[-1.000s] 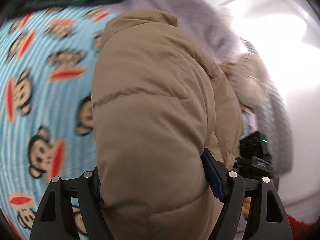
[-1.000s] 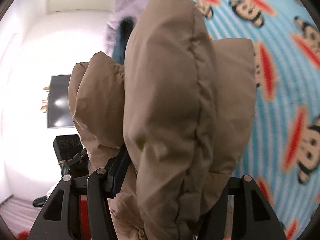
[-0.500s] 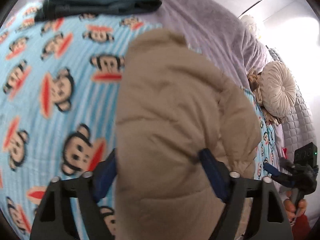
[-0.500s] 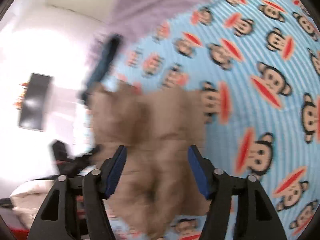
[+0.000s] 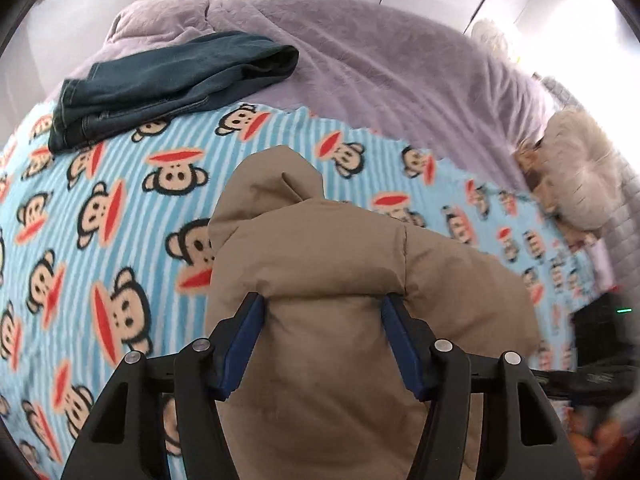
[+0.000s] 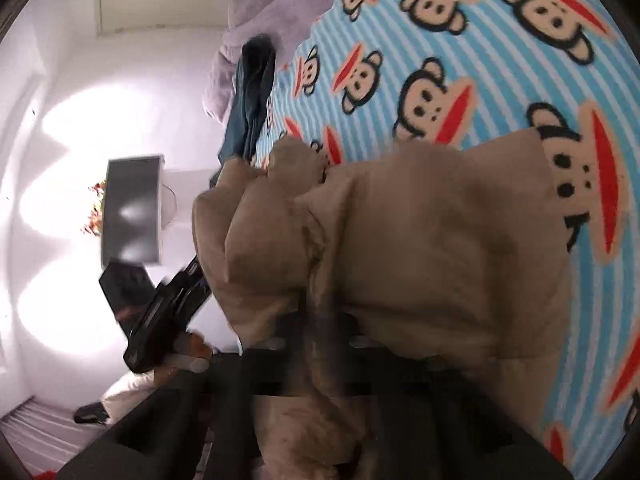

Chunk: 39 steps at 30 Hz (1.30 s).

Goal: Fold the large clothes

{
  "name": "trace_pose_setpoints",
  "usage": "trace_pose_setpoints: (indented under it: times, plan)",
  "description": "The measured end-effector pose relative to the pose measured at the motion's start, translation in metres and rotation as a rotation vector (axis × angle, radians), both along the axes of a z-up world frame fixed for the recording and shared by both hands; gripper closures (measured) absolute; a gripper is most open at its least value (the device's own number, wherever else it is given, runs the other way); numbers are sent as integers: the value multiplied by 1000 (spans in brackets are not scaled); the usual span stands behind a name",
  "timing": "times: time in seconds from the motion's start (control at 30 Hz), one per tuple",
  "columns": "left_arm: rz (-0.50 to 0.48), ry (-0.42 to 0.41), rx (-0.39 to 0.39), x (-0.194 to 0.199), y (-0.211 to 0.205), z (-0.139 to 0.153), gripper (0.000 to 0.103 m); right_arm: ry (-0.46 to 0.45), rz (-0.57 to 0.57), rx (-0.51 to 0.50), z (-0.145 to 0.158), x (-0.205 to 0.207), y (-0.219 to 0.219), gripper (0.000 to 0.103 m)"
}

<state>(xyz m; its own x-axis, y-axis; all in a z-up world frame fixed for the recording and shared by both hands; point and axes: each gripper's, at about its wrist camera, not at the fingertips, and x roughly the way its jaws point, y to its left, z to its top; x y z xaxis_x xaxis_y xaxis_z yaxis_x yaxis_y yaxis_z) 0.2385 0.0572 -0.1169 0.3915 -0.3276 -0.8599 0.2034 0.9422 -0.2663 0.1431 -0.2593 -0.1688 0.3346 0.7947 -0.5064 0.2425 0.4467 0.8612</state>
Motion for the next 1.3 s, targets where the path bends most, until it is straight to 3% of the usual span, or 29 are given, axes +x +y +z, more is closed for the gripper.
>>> trace_pose_setpoints:
  times: [0.1, 0.17, 0.23, 0.37, 0.53, 0.7, 0.83, 0.9, 1.03, 1.17, 1.3]
  plan:
    - [-23, 2, 26, -1, -15, -7, 40, -58, 98, -182, 23, -8, 10, 100]
    - [-55, -8, 68, -2, -34, -10, 40, -54, 136, -336, 26, -10, 15, 100]
    - [-80, -17, 113, -3, -56, -15, 40, -33, 144, -399, 17, -10, 13, 100]
    - [-95, -23, 220, -4, -92, -28, 40, 42, 99, -427, -10, -20, -8, 101]
    - [-90, -29, 256, -6, -97, -31, 40, 104, 31, -400, -20, -22, -31, 103]
    - [-91, -39, 255, -9, -94, -31, 40, 80, 41, -525, 29, -37, -20, 102]
    - [-96, -46, 284, -10, -98, -31, 40, -9, 75, -488, 80, -75, 9, 101]
    - [-97, -39, 285, -10, -96, -25, 40, -13, 119, -494, 86, -92, 31, 101]
    - [-83, -37, 189, -28, -66, 10, 40, 58, 214, -725, 55, -114, 59, 101]
    - [-80, -53, 146, -73, -20, 30, 40, 92, 177, -742, 44, -122, 47, 101]
    - [-54, 53, 146, -120, 15, 4, 36, 143, 148, -753, 32, -120, 33, 102]
